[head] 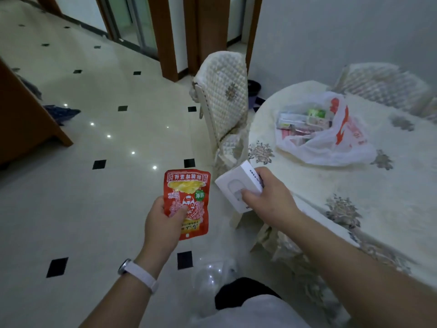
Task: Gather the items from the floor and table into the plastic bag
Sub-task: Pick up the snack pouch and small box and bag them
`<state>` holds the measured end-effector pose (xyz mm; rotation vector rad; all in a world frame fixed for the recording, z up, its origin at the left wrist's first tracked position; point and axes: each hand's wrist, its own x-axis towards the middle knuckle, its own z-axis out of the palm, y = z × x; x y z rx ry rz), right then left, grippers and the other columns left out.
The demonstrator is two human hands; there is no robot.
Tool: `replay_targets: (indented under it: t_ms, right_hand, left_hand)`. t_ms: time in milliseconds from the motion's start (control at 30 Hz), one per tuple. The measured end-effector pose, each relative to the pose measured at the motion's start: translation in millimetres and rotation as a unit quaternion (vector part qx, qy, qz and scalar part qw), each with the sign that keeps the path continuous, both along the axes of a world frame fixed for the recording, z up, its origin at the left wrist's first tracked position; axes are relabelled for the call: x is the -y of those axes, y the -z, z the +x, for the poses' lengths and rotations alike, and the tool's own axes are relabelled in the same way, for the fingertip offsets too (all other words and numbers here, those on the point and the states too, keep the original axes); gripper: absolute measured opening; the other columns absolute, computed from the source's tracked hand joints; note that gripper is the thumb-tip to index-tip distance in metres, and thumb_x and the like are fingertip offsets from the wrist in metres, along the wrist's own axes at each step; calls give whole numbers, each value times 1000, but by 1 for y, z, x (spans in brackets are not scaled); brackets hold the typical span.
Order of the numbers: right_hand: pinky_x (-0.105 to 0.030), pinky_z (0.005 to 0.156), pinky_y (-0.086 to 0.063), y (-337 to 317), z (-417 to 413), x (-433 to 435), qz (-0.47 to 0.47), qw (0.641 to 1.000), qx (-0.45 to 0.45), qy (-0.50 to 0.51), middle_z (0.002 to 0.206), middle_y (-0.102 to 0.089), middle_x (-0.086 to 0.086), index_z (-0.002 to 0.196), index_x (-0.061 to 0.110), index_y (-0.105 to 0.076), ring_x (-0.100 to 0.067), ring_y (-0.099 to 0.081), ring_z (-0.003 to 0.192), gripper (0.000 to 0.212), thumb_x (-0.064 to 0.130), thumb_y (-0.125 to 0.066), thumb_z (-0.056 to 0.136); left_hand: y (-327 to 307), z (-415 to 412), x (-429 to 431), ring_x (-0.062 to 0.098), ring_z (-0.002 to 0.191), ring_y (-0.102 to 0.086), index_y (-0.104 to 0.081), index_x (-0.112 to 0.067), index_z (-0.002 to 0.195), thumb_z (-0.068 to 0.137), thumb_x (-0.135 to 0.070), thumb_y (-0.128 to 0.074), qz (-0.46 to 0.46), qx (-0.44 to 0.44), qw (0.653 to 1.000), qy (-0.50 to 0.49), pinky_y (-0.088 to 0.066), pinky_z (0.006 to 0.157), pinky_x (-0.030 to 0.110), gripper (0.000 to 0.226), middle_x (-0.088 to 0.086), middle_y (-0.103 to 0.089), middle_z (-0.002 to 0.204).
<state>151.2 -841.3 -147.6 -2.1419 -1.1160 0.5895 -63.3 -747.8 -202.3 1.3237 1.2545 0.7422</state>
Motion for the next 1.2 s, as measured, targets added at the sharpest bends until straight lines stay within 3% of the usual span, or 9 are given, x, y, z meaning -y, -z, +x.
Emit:
replay_targets:
  t_ms: [133, 267, 433, 633, 767, 867, 967, 1000, 1200]
  right_hand:
    - [-34, 62, -47, 13, 26, -46, 9, 999, -12, 34, 84, -57, 10, 91, 31, -46, -8, -55, 75, 21, 38, -63, 80]
    - [-38, 70, -51, 33, 68, -98, 19, 996, -41, 71, 87, -58, 8, 98, 25, -49, -16, -57, 78, 26, 36, -62, 79]
    - [-43, 74, -55, 44, 131, -162, 40, 989, -93, 109, 94, -61, 9, 105, 29, -49, -13, -60, 82, 33, 41, -61, 76]
    - [-36, 71, -51, 42, 243, -191, 48, 973, -87, 209, 92, -58, 8, 108, 26, -46, -15, -60, 81, 31, 35, -64, 83]
    - [-32, 71, -45, 54, 292, -172, 68, 943, -92, 311, 90, -56, 11, 117, 21, -47, -16, -58, 82, 35, 28, -64, 86]
    - [-36, 67, -55, 62, 316, -160, 68, 921, -122, 363, 90, -56, 14, 118, 28, -44, -13, -61, 79, 38, 28, -64, 85]
    - [-17, 50, -46, 69, 330, -150, 67, 899, -130, 413, 89, -56, 12, 119, 27, -41, -2, -56, 73, 39, 22, -62, 87]
    - [-16, 51, -43, 71, 334, -147, 63, 891, -123, 432, 88, -54, 14, 120, 26, -41, 1, -54, 72, 39, 21, -62, 88]
    - [-41, 75, -57, 82, 360, -149, 23, 851, -110, 513, 100, -54, 6, 129, 19, -41, -18, -61, 85, 48, 28, -63, 88]
  left_hand:
    - [8, 29, -45, 14, 88, -71, -58, -25, 110, 93, -20, -66, -16, -21, 999, 25, -56, 61, 25, 20, -5, -70, 101]
    - [3, 68, -102, 13, 88, -70, -57, -30, 106, 93, -21, -66, -4, -44, 997, 57, -56, 61, 25, 18, -7, -69, 100]
    - [-10, 139, -182, 13, 87, -70, -58, -29, 106, 92, -18, -67, 9, -70, 995, 69, -56, 64, 29, 20, -7, -70, 99]
    - [-21, 269, -245, 10, 83, -70, -60, -28, 104, 90, -17, -68, 37, -76, 984, 156, -53, 60, 23, 19, -9, -70, 96]
    - [-21, 335, -249, 8, 85, -70, -61, -29, 108, 90, -20, -69, 40, -82, 961, 261, -54, 64, 23, 21, -10, -71, 98]
    - [-19, 378, -255, 4, 83, -71, -62, -33, 108, 90, -19, -69, 42, -90, 938, 333, -54, 62, 18, 24, -11, -72, 97]
    - [-14, 420, -265, 6, 85, -71, -63, -32, 110, 91, -19, -69, 46, -96, 917, 385, -56, 64, 21, 23, -11, -73, 97]
    - [-12, 433, -268, 7, 85, -72, -62, -30, 111, 91, -20, -68, 43, -98, 910, 401, -56, 66, 23, 23, -10, -73, 98]
    - [10, 529, -280, 15, 88, -72, -60, -32, 103, 92, -25, -67, 23, -98, 856, 507, -60, 74, 38, 15, -6, -72, 101]
